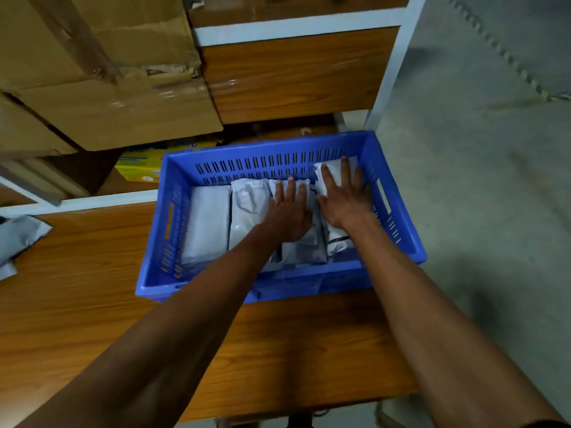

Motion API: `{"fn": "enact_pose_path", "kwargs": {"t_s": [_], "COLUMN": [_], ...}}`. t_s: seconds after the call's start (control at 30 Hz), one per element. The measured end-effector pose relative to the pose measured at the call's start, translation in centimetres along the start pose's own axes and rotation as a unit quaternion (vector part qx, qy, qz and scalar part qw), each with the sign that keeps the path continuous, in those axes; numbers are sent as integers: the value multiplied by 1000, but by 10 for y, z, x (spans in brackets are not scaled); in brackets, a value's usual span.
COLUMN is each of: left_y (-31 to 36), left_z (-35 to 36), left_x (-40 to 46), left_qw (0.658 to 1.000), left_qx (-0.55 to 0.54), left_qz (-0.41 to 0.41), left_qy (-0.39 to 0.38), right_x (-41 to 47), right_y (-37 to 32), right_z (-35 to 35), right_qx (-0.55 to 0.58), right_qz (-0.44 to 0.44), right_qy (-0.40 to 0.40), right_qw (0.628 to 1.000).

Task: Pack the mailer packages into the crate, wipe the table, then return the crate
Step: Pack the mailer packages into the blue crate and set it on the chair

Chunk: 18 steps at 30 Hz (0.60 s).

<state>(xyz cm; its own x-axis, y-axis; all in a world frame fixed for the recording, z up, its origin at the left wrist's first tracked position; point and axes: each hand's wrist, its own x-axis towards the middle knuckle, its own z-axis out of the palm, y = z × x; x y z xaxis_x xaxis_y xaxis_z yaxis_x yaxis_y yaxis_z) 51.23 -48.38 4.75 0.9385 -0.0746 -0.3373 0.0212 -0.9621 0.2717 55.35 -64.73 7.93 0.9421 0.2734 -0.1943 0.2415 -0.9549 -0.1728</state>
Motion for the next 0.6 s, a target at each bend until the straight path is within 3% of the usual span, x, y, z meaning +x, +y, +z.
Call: {"fn": "enact_pose_path", "kwargs": {"t_s": [0.13,0.27,0.43,0.6], "left_y": [11,14,21,11], "left_z": [-1,7,-9,-36], "left_x": [0,2,-11,-55], "left_qw": [999,999,999,986], "left_qx": [-38,-49,-29,-110], "left_qz": [7,10,23,57], "left_qy": [37,-18,-11,112], "right_x": [4,4,0,-19], "right_y": [13,14,9,-18], "right_z": [4,7,-1,-21], "right_qx": [-16,-24,-6,46], "right_qz": [8,10,7,-20], "right_qy": [-3,-23,-30,68], "right_qw": [1000,999,1000,996]}}
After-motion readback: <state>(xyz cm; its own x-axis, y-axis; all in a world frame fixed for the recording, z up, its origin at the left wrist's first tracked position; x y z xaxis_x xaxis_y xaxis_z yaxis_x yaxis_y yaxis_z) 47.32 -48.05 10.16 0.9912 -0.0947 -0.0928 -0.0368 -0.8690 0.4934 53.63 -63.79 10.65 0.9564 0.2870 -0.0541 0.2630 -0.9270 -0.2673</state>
